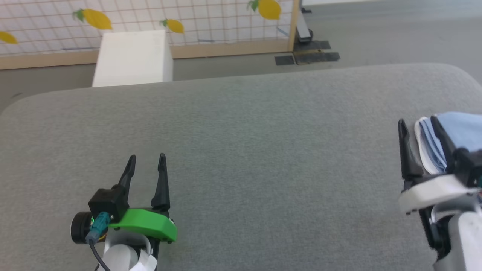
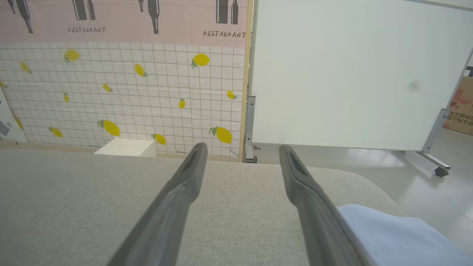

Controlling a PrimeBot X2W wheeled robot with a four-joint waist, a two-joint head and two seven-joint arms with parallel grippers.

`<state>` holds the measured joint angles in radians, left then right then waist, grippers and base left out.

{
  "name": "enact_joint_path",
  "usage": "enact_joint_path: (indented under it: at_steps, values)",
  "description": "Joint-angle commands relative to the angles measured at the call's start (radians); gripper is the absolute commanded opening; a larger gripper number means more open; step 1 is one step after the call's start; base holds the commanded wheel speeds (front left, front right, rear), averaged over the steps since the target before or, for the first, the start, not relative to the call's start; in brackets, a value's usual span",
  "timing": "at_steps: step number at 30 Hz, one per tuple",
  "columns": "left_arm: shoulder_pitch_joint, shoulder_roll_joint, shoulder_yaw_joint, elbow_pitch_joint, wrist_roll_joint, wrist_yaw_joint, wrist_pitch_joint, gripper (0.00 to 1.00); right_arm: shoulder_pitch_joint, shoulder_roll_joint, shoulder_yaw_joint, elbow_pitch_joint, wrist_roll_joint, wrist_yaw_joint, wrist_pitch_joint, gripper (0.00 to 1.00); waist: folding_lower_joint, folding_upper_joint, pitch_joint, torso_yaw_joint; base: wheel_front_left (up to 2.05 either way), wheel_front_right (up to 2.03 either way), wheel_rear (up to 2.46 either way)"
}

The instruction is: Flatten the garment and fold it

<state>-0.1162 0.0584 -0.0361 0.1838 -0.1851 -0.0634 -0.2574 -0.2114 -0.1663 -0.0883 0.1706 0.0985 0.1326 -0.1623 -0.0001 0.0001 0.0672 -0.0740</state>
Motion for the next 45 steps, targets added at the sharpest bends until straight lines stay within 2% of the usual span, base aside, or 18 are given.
enact_joint_path:
  at_steps: [1,5,11,34,35,45]
  values:
    - [0.018,-0.005,-0.003,0.003,-0.012,-0.005,-0.004,1.0,0.036,0.02,-0.005,-0.022,-0.002,-0.002,-0.016,1.0,0.0001,-0.0001,-0.045,0.052,0.0,0.0,0.0]
    - [0.031,-0.007,-0.012,0.005,-0.014,-0.004,-0.004,1.0,0.112,0.069,-0.013,-0.063,-0.021,-0.002,-0.045,1.0,0.0001,-0.0001,-0.052,0.062,0.0,0.0,0.0]
    - [0.052,-0.008,-0.023,0.008,-0.015,-0.001,-0.004,1.0,0.19,0.105,-0.013,-0.088,-0.06,-0.002,-0.061,1.0,0.0001,-0.0001,-0.064,0.064,0.0,0.0,0.0]
    - [0.071,-0.008,-0.058,0.016,-0.038,0.02,-0.004,1.0,0.246,0.116,-0.023,-0.089,-0.027,-0.002,-0.053,1.0,0.0001,-0.0001,-0.074,0.077,0.0,0.0,0.0]
    - [0.056,-0.004,-0.056,0.013,-0.035,0.013,0.0,0.0,0.234,0.113,-0.024,-0.09,-0.034,0.0,-0.056,0.0,0.0001,-0.0001,-0.074,0.077,0.0,0.0,0.0]
    - [0.056,-0.003,-0.056,0.012,-0.035,0.013,0.001,0.0,0.234,0.113,-0.023,-0.09,-0.034,0.0,-0.056,0.0,0.0001,-0.0001,-0.074,0.077,0.0,0.0,0.0]
